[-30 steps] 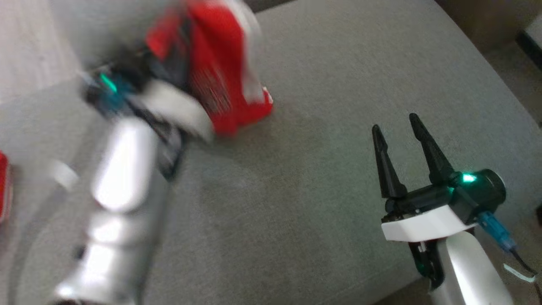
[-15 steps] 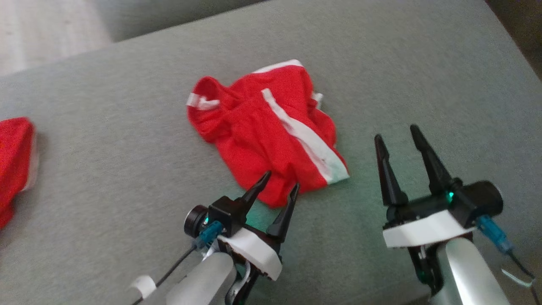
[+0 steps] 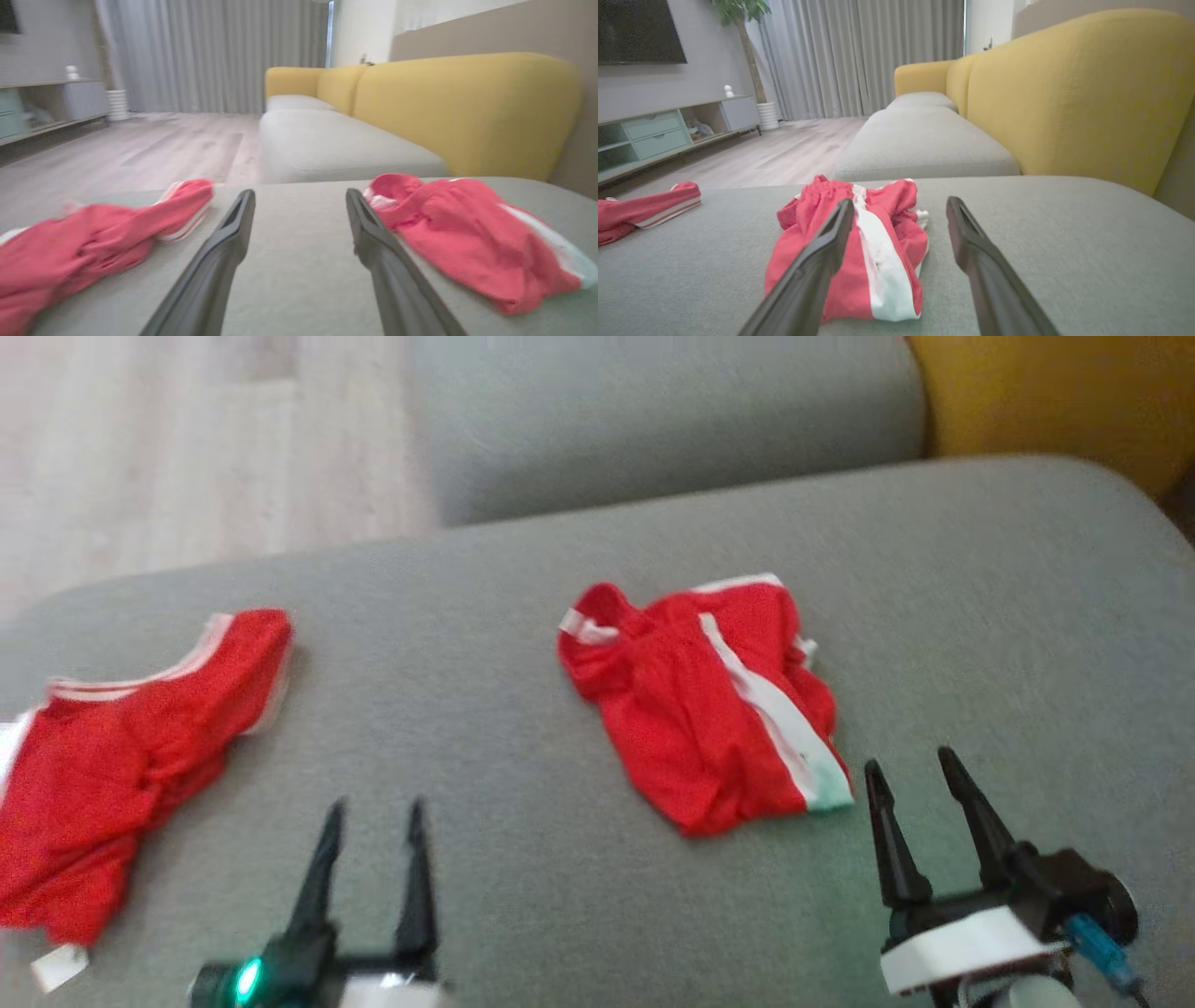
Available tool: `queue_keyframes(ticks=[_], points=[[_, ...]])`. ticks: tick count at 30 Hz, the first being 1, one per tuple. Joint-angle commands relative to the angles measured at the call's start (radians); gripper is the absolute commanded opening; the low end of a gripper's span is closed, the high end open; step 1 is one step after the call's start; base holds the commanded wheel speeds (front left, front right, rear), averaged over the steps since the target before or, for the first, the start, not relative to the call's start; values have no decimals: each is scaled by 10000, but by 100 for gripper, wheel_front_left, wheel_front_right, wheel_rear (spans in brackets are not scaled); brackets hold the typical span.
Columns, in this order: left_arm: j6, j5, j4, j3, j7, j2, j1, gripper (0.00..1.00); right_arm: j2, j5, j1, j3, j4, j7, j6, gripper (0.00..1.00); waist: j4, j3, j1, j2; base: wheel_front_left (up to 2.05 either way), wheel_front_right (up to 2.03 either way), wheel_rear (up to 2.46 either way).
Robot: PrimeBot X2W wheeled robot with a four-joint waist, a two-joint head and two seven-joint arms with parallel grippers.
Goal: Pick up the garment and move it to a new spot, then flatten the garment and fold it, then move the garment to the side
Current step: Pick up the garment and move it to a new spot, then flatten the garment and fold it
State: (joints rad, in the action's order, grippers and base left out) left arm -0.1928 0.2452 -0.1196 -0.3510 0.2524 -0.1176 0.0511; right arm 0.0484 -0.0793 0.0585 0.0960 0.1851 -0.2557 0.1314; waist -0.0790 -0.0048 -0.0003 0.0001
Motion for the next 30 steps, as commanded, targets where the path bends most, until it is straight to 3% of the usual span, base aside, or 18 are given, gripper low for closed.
queue_keyframes(ticks=[1, 4, 9, 19, 30], points=[[-46, -78, 388, 446, 91, 49, -216, 100, 19, -11, -188, 187, -327, -61, -7, 100, 535, -554, 3, -1, 0, 0, 0], [60, -647, 842, 1352, 92, 256, 804, 100, 18, -29, 249, 193, -334, -61, -7, 100, 753, -861, 3, -1, 0, 0, 0], [471, -1117, 1037, 1776, 92, 465, 1313, 100, 18, -21, 528, 298, -313, -61, -7, 100, 795, -986, 3, -1, 0, 0, 0], [967, -1353, 973, 2105, 93, 651, 1355, 100, 18, -35, 585, 359, -187, -61, -7, 100, 724, -1068, 3, -1, 0, 0, 0], [981, -1259, 837, 1940, 93, 672, 1291, 100, 18, 62, 480, 399, -119, -61, -7, 100, 759, -1051, 3, -1, 0, 0, 0]])
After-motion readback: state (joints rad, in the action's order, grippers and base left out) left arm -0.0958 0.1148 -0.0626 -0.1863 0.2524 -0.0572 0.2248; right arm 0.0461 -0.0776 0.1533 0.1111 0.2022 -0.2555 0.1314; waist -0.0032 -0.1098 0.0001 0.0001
